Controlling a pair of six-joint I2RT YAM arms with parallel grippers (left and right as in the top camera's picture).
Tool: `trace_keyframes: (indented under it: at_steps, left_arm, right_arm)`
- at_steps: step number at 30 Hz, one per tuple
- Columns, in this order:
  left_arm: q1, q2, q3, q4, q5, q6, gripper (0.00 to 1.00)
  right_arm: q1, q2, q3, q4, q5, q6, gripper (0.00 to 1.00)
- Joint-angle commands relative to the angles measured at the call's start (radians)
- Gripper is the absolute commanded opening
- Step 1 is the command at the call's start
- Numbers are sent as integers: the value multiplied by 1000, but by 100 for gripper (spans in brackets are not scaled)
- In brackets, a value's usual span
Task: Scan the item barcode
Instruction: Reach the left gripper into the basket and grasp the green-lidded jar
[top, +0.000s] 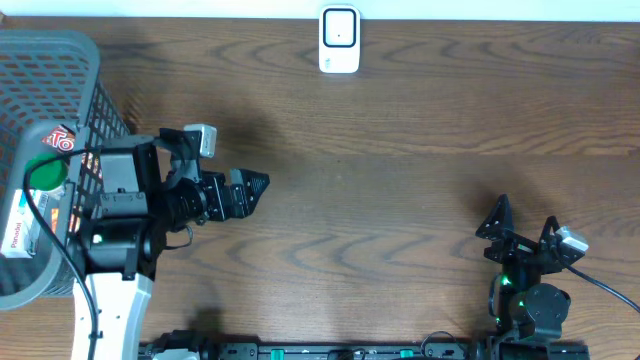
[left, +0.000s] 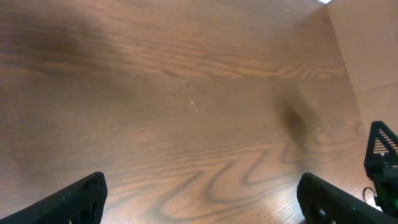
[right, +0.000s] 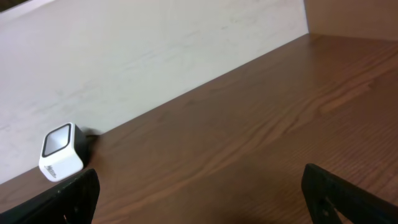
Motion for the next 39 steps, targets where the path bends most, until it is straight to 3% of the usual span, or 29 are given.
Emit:
trace_keyframes:
  at_steps: [1, 6, 15, 23, 31, 39]
  left_arm:
    - [2, -8, 157, -22, -6, -5, 98]
    - [2, -8, 351, -96, -117, -44, 98]
    - [2, 23, 656, -297, -674, -162, 98]
    - [52, 130, 872, -372, -961, -210, 98]
    - [248, 284, 985, -374, -958, -304, 98]
    - [522, 476, 989, -360, -755, -450, 98]
  right_arm:
    - [8, -6, -2, -2, 10, 9, 99]
    - [8, -6, -2, -2, 10, 9, 99]
    - [8, -6, -2, -2, 10, 9, 99]
    - [8, -6, -2, -2, 9, 9, 99]
    - [8, -6, -2, -2, 10, 9, 99]
    - [8, -6, -2, -2, 10, 9, 99]
